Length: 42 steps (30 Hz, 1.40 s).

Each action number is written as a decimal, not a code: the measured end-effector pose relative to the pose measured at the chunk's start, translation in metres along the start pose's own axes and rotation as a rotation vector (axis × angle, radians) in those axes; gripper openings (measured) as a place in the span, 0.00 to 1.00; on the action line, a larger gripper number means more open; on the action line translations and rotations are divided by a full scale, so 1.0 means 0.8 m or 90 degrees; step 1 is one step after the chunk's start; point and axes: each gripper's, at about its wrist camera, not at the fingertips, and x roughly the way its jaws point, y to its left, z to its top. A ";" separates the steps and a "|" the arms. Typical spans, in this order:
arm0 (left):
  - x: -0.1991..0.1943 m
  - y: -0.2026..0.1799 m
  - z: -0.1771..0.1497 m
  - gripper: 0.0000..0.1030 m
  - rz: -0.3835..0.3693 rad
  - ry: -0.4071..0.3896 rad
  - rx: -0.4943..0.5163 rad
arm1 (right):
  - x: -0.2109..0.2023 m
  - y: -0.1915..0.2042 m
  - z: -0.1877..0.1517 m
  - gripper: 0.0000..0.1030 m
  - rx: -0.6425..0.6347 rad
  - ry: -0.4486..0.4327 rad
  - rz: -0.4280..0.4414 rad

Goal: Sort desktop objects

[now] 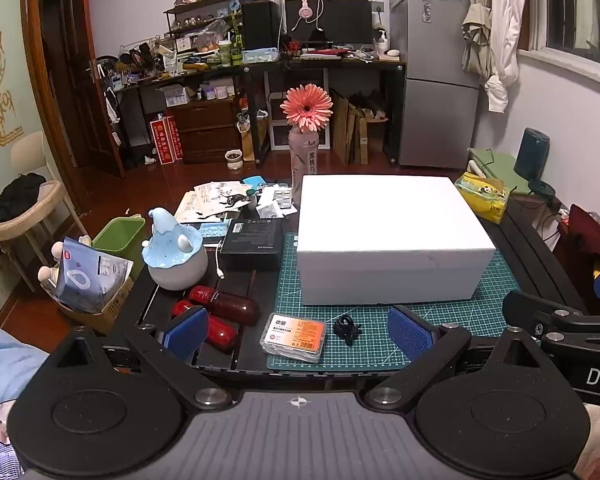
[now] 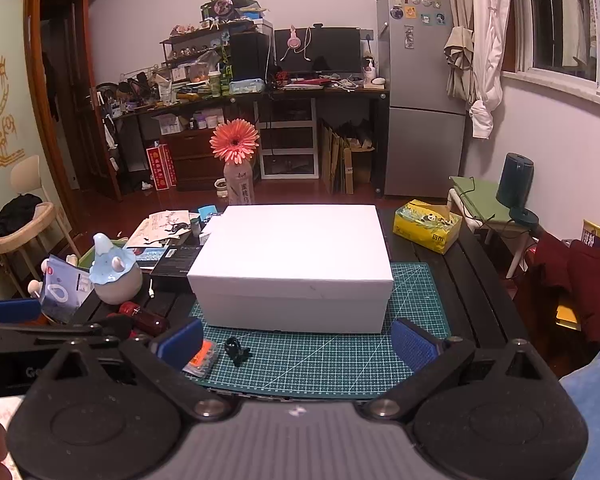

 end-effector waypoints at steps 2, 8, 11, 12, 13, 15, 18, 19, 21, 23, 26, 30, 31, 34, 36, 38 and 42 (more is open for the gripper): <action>-0.001 -0.001 0.001 0.94 0.000 -0.002 0.002 | 0.000 0.000 0.001 0.98 0.000 0.000 0.000; -0.001 -0.001 0.001 0.94 0.001 -0.002 0.002 | 0.000 0.001 0.001 0.98 -0.003 -0.001 0.001; 0.000 -0.002 0.001 0.94 0.003 -0.001 0.004 | 0.000 0.002 0.001 0.98 -0.004 -0.001 0.001; 0.000 -0.002 0.001 0.94 0.004 -0.001 0.005 | 0.000 0.002 0.001 0.98 -0.004 0.000 0.001; 0.000 -0.003 0.001 0.94 0.005 -0.001 0.005 | 0.000 0.002 0.001 0.98 -0.004 0.001 0.002; 0.000 -0.002 0.002 0.94 0.005 -0.001 0.004 | 0.000 0.002 0.001 0.98 -0.004 0.002 0.003; -0.001 -0.002 0.002 0.94 0.004 -0.002 0.003 | -0.001 0.002 0.002 0.98 -0.004 0.001 0.004; -0.001 -0.001 0.002 0.94 0.004 -0.002 0.003 | -0.001 0.002 0.002 0.98 -0.005 0.000 0.004; -0.001 -0.001 0.001 0.94 0.004 -0.002 0.003 | -0.001 0.003 0.001 0.98 -0.006 -0.001 0.004; 0.000 -0.001 0.001 0.94 0.005 -0.001 0.003 | -0.001 0.003 0.001 0.98 -0.008 -0.001 0.003; 0.000 0.000 0.000 0.94 0.006 0.000 0.003 | 0.000 0.004 0.001 0.98 -0.007 0.002 0.003; -0.001 0.000 -0.001 0.94 0.007 0.000 0.004 | 0.000 0.004 0.000 0.98 -0.007 0.003 0.004; -0.001 0.000 -0.001 0.94 0.007 0.000 0.004 | 0.000 0.004 0.000 0.98 -0.007 0.003 0.004; -0.001 0.001 -0.001 0.94 0.007 -0.001 0.004 | 0.000 0.004 0.000 0.98 -0.006 0.003 0.005; -0.001 0.000 -0.001 0.94 0.007 -0.001 0.005 | 0.000 0.004 0.000 0.98 -0.006 0.004 0.006; -0.001 0.001 -0.001 0.94 0.007 -0.002 0.005 | 0.001 0.004 0.001 0.98 -0.005 0.004 0.006; -0.001 0.001 -0.001 0.94 0.005 -0.002 0.004 | 0.001 0.003 0.001 0.98 -0.005 0.003 0.007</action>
